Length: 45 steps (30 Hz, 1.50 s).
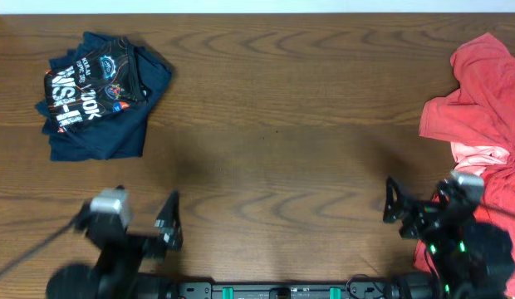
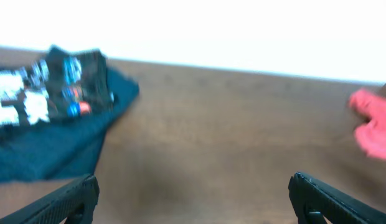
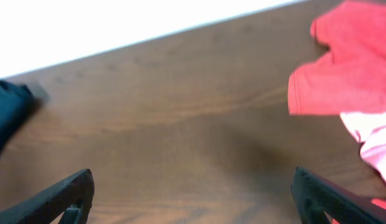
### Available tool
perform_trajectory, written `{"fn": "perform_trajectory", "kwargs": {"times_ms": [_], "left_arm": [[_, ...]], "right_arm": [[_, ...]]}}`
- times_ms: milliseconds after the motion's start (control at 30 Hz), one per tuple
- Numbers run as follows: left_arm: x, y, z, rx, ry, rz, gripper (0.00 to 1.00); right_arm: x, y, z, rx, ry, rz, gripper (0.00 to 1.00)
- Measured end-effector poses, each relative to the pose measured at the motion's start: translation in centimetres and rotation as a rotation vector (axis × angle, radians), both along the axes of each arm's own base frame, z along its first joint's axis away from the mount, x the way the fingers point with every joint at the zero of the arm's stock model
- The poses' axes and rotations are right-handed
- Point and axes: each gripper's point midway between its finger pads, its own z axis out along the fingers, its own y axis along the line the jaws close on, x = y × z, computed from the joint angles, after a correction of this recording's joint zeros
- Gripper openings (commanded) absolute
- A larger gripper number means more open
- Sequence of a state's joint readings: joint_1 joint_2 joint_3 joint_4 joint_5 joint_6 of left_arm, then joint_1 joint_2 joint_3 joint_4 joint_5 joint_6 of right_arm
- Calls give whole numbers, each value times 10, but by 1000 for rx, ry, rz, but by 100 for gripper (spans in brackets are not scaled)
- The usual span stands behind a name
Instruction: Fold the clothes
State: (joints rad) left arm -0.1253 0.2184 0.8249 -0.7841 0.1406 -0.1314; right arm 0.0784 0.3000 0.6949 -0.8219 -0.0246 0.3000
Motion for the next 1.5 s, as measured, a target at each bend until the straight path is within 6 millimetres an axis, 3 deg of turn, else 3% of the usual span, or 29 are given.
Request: {"fn": "perform_trajectory", "kwargs": {"times_ms": [133,333,600,700,800,933,1200,1333,1500], "left_arm": [[-24,4,17,-14,-124,7,98],[-34,6,21,-19,-169,11,98],[-38,7,-6,-4,-56,13,98],[-42,8,-24,6,18,13,98],[-48,8,-41,16,91,13,98],[-56,9,-63,28,187,13,98],[-56,9,-65,29,192,13,98],[-56,9,-65,28,191,13,98],[-56,9,-65,29,193,13,98]], "right_arm": [[-12,-2,7,5,-52,-6,99],[-22,-3,-14,-3,36,-9,99],[-46,-5,-55,-18,228,-9,99],[-47,-5,-57,-19,235,-10,99],[-39,-6,-47,-27,161,-8,99],[-14,-4,-20,-103,-65,29,99],[30,1,-15,-291,-413,78,99],[44,3,-25,-351,-510,80,99],[52,3,-85,-378,-380,110,99]]}}
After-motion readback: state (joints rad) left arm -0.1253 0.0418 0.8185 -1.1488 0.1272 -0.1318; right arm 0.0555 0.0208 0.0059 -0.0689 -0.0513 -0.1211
